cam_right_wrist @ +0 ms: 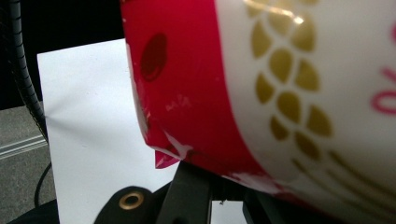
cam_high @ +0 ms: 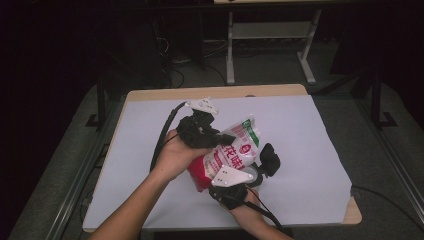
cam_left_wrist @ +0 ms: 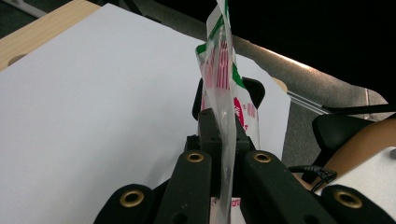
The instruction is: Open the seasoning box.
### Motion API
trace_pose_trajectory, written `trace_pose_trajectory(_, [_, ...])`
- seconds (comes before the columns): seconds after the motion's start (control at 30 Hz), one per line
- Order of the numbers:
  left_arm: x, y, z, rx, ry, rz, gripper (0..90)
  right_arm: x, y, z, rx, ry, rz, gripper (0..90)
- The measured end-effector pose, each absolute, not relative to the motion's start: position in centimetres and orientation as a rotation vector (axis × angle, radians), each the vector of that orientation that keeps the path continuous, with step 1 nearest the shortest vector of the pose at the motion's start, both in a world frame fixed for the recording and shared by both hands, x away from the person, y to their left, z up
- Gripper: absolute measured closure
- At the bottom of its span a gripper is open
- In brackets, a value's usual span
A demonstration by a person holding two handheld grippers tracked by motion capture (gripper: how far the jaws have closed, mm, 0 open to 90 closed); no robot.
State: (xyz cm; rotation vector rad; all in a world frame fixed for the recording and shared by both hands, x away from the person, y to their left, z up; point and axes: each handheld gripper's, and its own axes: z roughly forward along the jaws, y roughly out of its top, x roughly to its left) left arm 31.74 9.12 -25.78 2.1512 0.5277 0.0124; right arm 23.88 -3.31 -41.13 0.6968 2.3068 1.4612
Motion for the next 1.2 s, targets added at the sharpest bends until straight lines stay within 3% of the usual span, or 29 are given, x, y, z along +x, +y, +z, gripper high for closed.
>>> trace_pose_trajectory(1.2, [32.08,8.17,-26.13,2.179,0.512,-0.017,90.0,23.71,-3.44,-41.21,0.685,2.313,1.487,90.0])
